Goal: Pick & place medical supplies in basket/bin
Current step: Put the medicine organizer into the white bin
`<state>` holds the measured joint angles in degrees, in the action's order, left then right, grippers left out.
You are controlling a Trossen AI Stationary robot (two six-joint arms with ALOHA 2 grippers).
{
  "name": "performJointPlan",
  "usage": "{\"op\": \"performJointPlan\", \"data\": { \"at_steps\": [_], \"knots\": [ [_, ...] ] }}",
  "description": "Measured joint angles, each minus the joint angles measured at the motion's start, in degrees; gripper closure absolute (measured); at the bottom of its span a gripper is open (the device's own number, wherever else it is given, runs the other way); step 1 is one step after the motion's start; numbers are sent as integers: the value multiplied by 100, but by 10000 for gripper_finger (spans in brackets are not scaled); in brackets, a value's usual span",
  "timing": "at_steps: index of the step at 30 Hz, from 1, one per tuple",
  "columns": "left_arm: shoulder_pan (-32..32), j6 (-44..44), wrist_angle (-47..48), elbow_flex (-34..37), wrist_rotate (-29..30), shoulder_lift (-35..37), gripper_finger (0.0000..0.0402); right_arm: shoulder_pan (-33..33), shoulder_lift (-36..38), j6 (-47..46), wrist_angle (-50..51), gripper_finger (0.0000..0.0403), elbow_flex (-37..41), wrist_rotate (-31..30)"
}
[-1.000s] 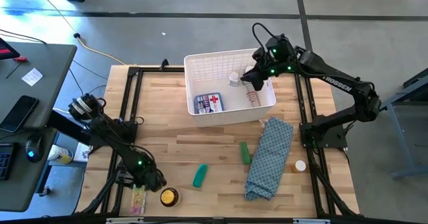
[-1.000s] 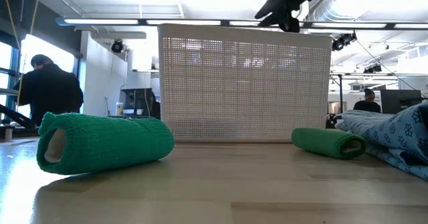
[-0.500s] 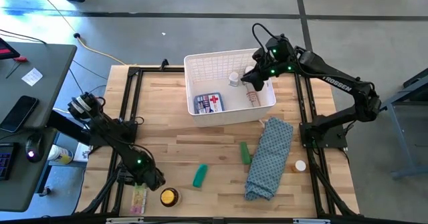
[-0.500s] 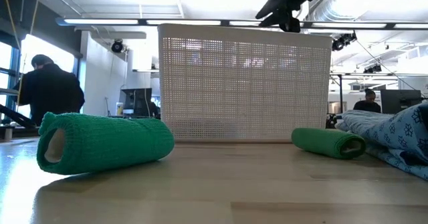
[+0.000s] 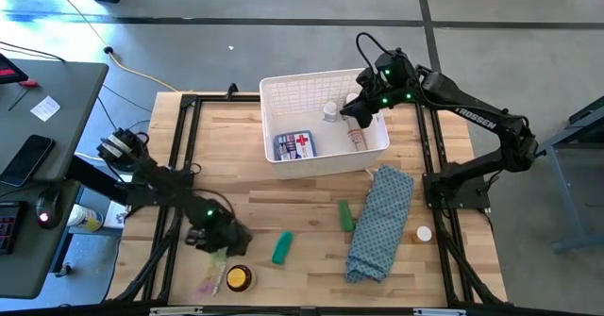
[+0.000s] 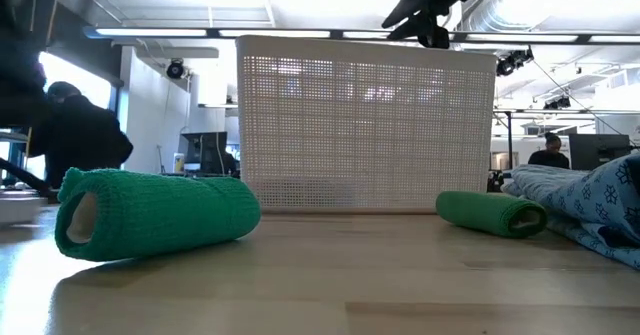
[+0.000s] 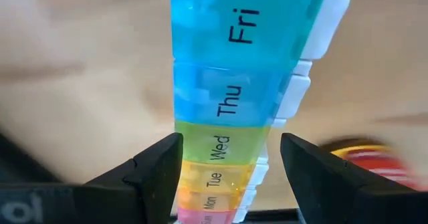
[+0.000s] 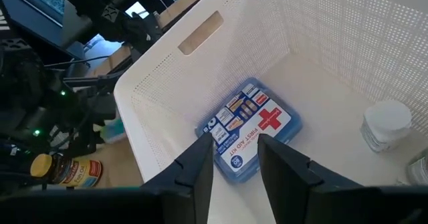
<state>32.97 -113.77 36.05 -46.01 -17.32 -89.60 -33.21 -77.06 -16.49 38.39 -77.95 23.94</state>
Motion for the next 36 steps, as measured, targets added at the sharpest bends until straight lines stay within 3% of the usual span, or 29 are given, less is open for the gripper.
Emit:
{"op": "performJointPlan", "data": {
  "at_steps": [6, 12, 19, 36],
  "knots": [
    [-675, 1083, 455, -313, 362, 0, 117, 0, 0, -39, 0, 293, 0, 2],
    [-926, 1710, 737, -453, 405, -13, 117, 0, 0, -105, 4, 293, 0, 2],
    [-994, 1523, 1209, -444, 243, -22, 117, 0, 0, -105, 86, 293, 0, 2],
    [-988, 1133, 1050, -291, 273, -5, 117, 0, 0, -47, 162, 293, 2, -85]
  ]
}}
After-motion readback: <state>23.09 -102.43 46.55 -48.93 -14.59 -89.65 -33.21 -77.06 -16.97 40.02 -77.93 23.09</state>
